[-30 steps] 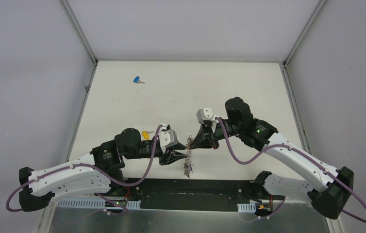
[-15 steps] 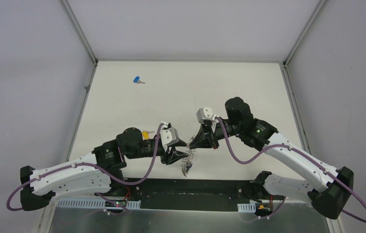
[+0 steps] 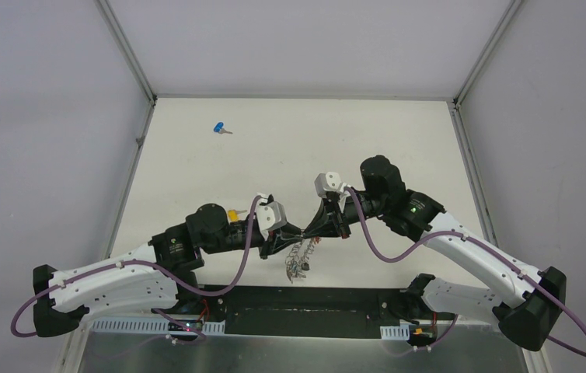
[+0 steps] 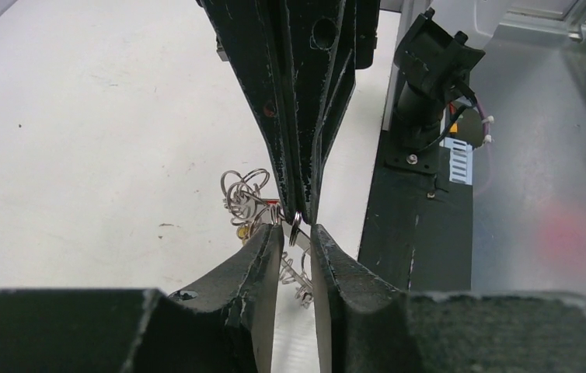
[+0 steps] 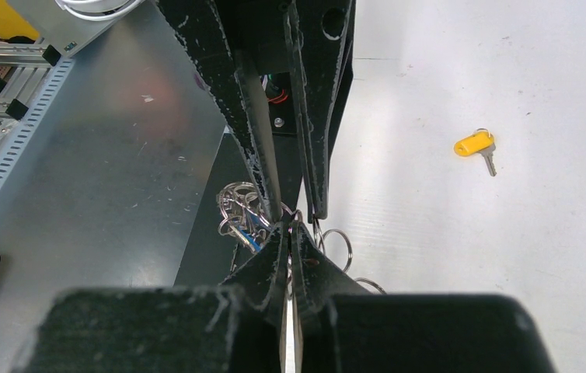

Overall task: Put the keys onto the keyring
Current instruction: Adjust the keyring.

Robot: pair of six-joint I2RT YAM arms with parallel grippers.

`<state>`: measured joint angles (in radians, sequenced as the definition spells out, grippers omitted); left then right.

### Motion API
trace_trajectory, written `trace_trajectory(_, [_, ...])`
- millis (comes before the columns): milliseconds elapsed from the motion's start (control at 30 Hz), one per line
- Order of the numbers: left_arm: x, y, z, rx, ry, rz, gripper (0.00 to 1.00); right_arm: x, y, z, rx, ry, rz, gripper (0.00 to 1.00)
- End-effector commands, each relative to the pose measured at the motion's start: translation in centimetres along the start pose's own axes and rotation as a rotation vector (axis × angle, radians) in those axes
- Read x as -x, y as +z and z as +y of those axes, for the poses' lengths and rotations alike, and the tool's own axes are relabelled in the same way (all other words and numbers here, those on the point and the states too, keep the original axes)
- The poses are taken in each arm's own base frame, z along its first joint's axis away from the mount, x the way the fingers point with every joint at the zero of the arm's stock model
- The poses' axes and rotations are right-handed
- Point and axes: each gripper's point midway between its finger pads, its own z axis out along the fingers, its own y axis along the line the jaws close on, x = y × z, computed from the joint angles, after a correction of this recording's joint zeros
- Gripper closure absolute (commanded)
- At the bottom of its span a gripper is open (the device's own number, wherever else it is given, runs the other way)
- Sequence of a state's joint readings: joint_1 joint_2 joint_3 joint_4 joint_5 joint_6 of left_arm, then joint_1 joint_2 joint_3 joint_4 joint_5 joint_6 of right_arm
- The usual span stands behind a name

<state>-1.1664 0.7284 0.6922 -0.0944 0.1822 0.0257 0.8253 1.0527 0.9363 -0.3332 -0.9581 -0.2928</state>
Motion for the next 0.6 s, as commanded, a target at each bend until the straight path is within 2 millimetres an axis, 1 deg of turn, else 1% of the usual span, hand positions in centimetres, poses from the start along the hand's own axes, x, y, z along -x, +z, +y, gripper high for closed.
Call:
trace_trajectory(0, [1.2,-0.1,0.0,0.001,0.036,-0.024,0.79,2.4,-0.2,0.5,0.016,-0.086,-0.068,1.00])
trace_trajectory(100, [0.6,0.0,0.0,-0.004,0.043,0.002,0.86,2.5,-0.2,0.5,0.022,-0.084,-0.069,1.00])
trace_trajectory(167, [0.2,0.1,-0.1,-0.007,0.043,0.019,0.87,2.5,-0.2,0.5,0.024,-0.082,-0.070,1.00])
trace_trajectory(200, [0.0,0.2,0.0,-0.007,0.043,0.028,0.87,2.6,-0.2,0.6,0.025,-0.083,-0.070,1.00])
trace_trajectory(300, [-0.4,0.5,0.0,-0.007,0.043,0.047,0.78,2.7,-0.2,0.6,0.028,-0.084,-0.073,1.00])
trace_trajectory(400, [-0.4,0.7,0.0,-0.012,0.048,0.054,0.77,2.6,-0.2,0.7,0.031,-0.080,-0.071,1.00])
trace_trajectory(567, [0.3,0.8,0.0,-0.012,0.059,0.040,0.76,2.4,-0.1,0.7,0.033,-0.073,-0.067,1.00])
